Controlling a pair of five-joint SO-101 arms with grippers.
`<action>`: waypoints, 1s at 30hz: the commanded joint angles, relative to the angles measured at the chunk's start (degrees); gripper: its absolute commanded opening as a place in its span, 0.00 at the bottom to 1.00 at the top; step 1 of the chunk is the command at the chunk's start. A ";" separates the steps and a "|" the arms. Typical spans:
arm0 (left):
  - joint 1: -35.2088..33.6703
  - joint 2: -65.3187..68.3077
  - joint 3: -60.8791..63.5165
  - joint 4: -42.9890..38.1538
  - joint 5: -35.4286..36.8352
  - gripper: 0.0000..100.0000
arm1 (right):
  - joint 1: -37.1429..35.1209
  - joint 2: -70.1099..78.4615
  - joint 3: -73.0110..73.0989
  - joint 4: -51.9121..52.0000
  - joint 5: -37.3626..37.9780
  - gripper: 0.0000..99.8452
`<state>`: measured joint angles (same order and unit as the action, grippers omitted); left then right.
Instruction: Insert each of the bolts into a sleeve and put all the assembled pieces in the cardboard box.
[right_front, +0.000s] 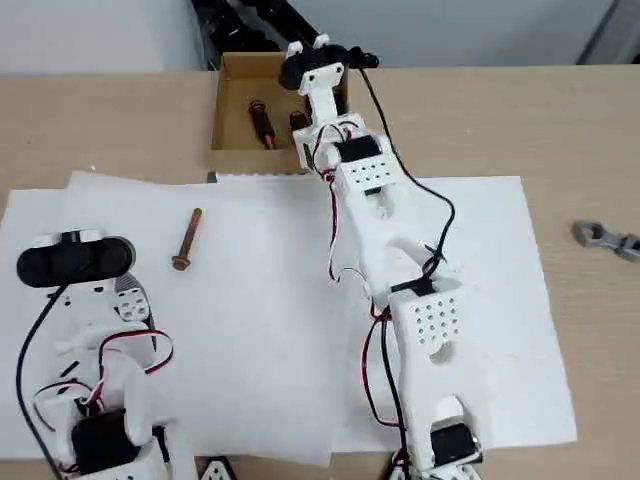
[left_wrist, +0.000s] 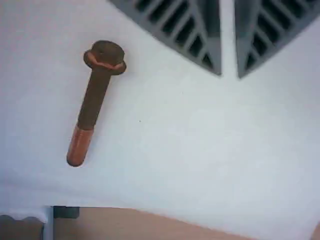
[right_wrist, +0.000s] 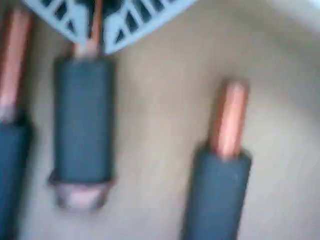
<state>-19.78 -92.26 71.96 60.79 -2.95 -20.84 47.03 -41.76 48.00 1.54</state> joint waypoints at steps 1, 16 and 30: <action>-0.18 -0.18 -0.22 -1.58 -0.18 0.01 | 1.10 -8.84 -2.90 6.64 0.53 0.00; -0.18 -0.18 -0.22 -1.58 -0.18 0.01 | 5.41 -32.40 -2.90 40.13 0.53 0.00; 5.01 -0.18 -0.22 -1.41 -0.09 0.01 | 6.29 -60.97 14.33 47.96 3.25 0.00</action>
<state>-17.05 -92.26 71.96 60.62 -3.03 -15.21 -6.07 -34.46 95.74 3.30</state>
